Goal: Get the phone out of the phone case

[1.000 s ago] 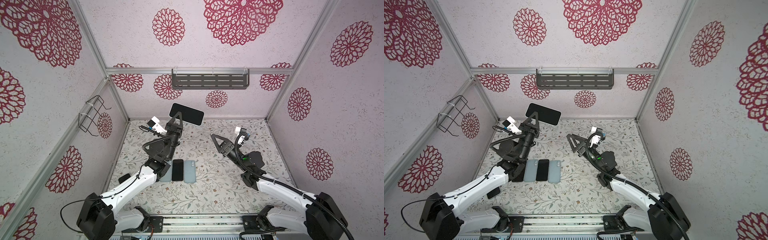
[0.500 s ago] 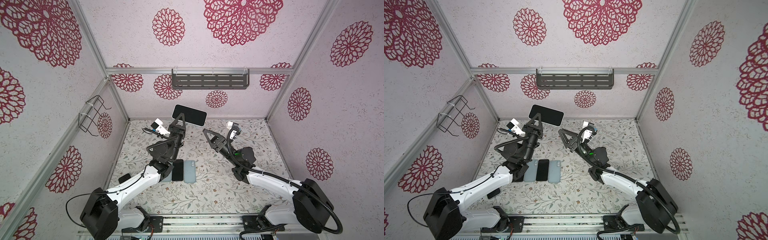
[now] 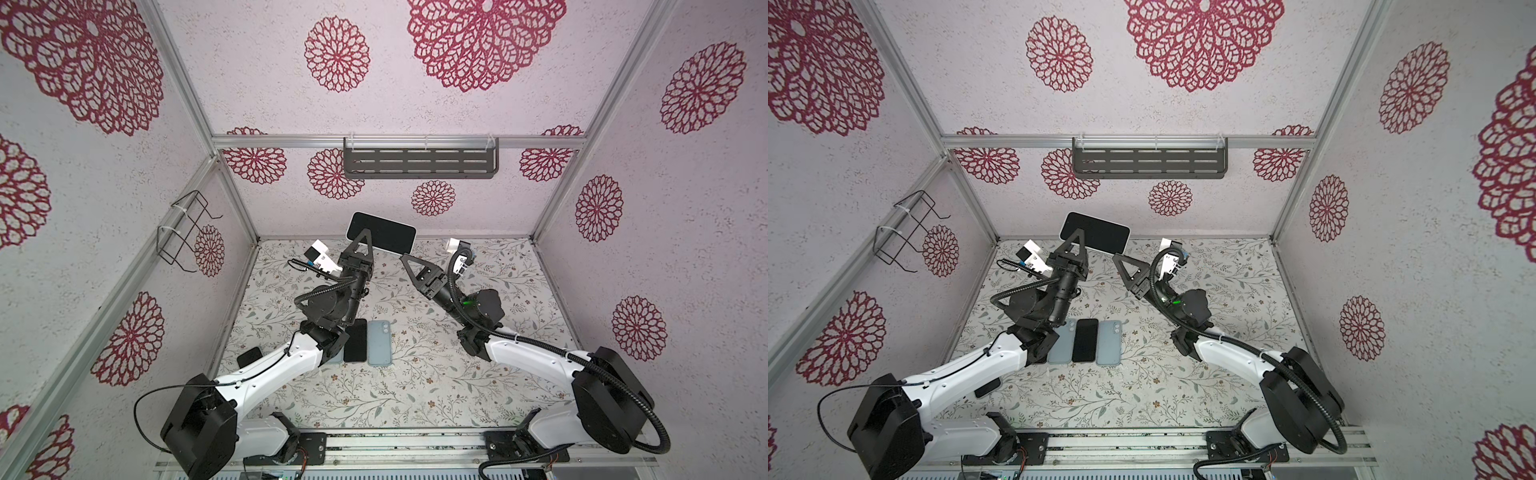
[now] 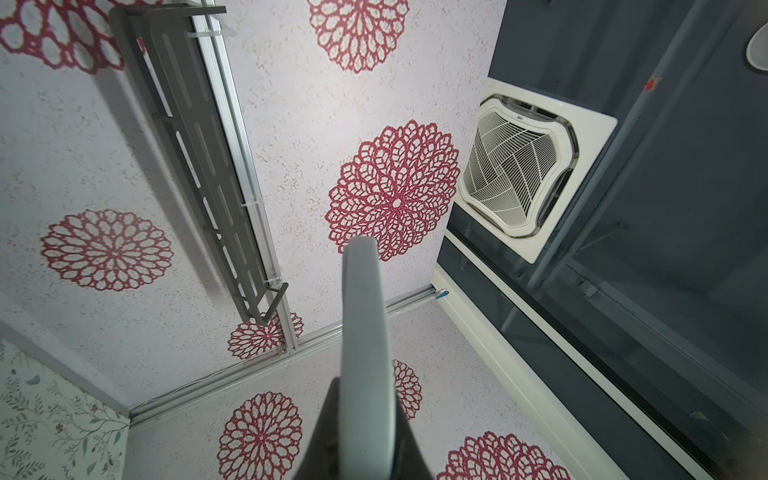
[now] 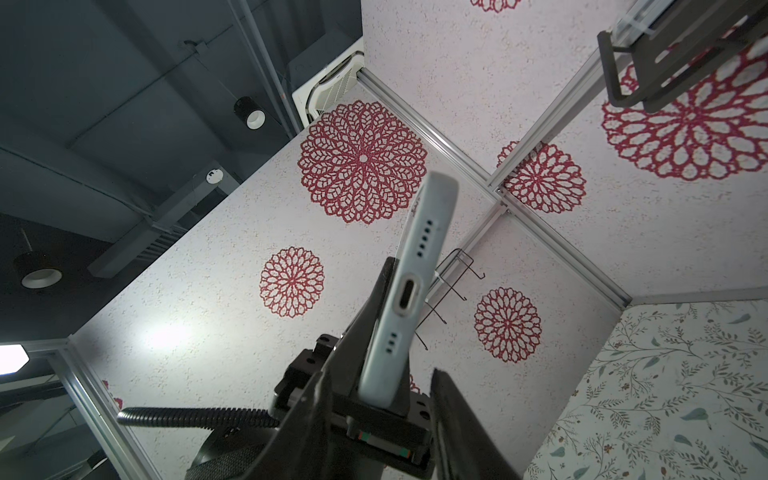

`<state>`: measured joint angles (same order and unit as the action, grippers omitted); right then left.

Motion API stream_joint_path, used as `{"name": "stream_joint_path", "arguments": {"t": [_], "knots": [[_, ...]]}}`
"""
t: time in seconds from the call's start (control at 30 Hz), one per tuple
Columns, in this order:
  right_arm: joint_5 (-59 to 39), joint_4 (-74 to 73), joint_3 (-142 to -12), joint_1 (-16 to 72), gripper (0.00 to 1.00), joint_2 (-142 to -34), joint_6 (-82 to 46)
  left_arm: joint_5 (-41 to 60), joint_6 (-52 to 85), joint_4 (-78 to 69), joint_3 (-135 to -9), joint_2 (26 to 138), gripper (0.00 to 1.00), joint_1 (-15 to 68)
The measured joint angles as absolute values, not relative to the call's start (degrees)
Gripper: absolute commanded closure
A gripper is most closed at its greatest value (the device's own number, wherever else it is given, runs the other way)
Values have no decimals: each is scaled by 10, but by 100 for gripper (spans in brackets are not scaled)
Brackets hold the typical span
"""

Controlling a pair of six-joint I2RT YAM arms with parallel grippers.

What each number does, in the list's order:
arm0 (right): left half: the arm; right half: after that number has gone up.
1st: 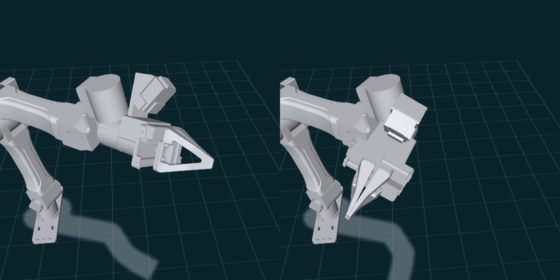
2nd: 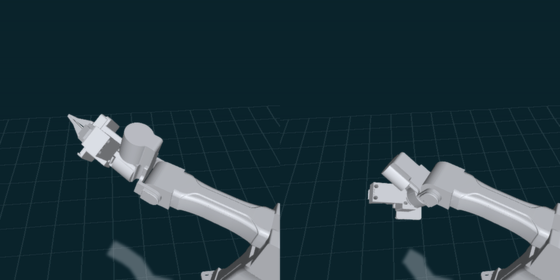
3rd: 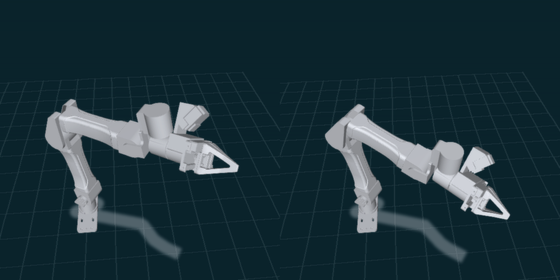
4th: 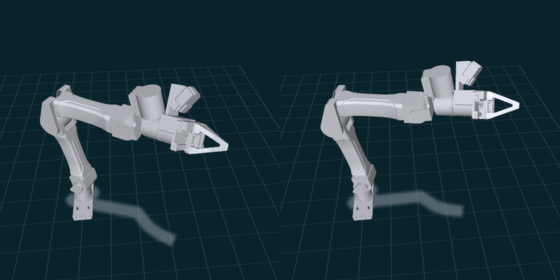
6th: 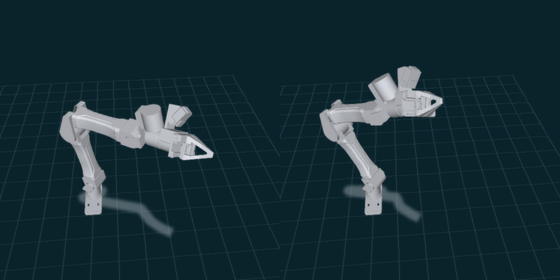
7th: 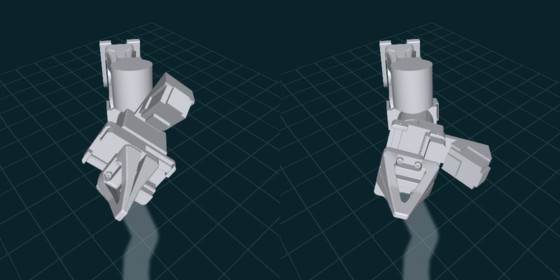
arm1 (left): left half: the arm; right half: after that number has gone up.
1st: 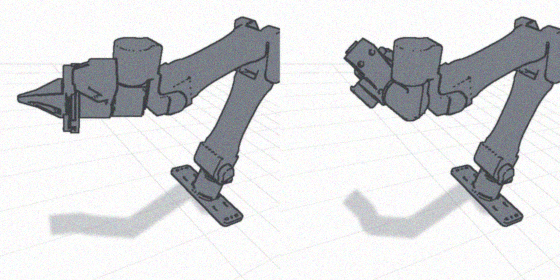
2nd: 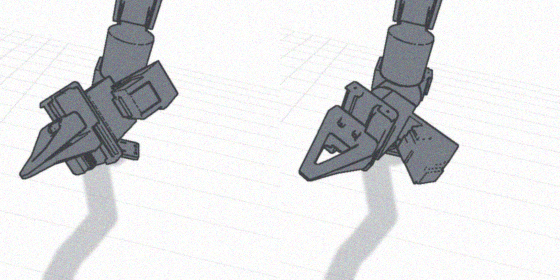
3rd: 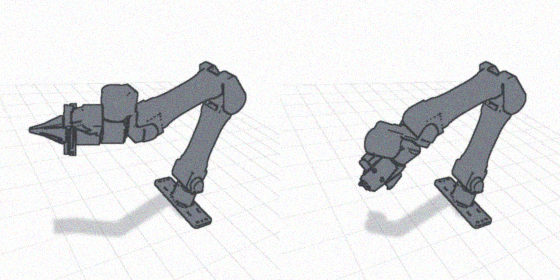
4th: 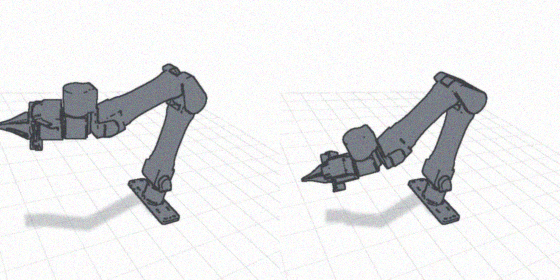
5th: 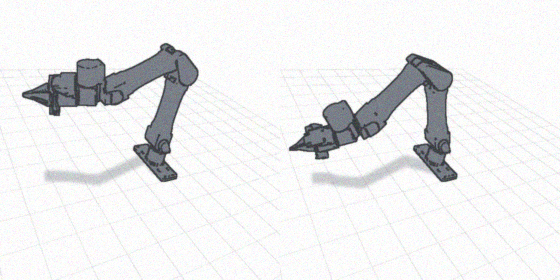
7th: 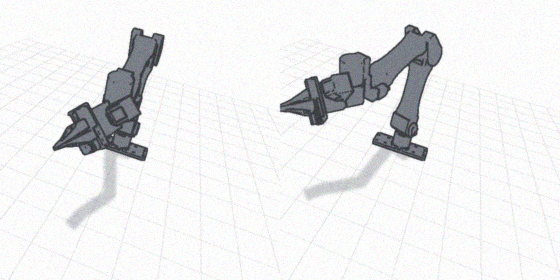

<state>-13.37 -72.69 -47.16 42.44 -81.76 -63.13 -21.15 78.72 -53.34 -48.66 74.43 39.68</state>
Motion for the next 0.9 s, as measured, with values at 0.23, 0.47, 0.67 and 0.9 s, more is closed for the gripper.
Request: {"name": "stream_joint_path", "arguments": {"t": [0.23,0.47,0.67,0.9], "knots": [[-135,-731,-476,424,79,-818,-632,-211,791,-534,-486,746,100,399],[-135,-732,-473,424,97,-818,-639,-213,811,-529,-486,746,100,398],[-145,-735,-465,424,100,-818,-635,-196,862,-479,-491,739,100,383],[-190,-762,-450,414,100,-818,-579,-109,928,-408,-510,729,100,353]]}}
